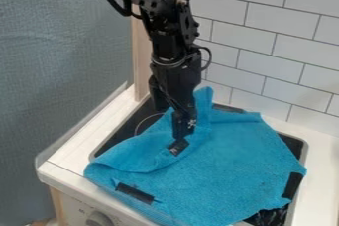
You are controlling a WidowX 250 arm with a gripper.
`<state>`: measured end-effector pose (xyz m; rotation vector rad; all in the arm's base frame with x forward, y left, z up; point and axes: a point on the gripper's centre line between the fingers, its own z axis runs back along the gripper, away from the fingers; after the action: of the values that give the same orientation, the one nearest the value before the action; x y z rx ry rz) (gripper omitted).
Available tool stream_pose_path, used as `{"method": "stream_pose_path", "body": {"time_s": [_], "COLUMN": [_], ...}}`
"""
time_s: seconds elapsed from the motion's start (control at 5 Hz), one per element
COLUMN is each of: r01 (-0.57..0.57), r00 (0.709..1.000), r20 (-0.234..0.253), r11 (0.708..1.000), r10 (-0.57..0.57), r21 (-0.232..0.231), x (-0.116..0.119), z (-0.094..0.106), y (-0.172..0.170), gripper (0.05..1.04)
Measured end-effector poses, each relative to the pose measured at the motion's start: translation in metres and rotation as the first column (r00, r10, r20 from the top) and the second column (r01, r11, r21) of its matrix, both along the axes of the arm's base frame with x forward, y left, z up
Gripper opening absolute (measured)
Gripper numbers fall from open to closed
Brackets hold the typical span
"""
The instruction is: Unfold the cloth from right to left
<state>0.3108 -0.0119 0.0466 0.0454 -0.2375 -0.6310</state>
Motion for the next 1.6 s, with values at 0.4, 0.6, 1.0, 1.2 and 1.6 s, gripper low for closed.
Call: {"method": "stream_pose_path", "body": {"time_s": [0.4, 0.6, 1.0, 1.2, 1.6], "r01": [-0.015, -0.035, -0.051, -0.034, -0.019], "r00": [0.997, 0.994, 0.989, 0.988, 0.988], "r20": [-0.071, -0.102, -0.142, -0.154, -0.154], "r11": [1.000, 0.999, 0.999, 0.999, 0.999], "r10": [0.014, 0.035, 0.050, 0.028, 0.012], "r21": [-0.002, 0.004, -0.008, -0.039, -0.042], "x": [-0.007, -0.006, 0.003, 0.004, 0.006], "z": [-0.021, -0.032, -0.048, -0.054, -0.058], "y": [0.000, 0.000, -0.002, -0.007, -0.008], "gripper": [0.999, 0.999, 0.999, 0.941, 0.344]}}
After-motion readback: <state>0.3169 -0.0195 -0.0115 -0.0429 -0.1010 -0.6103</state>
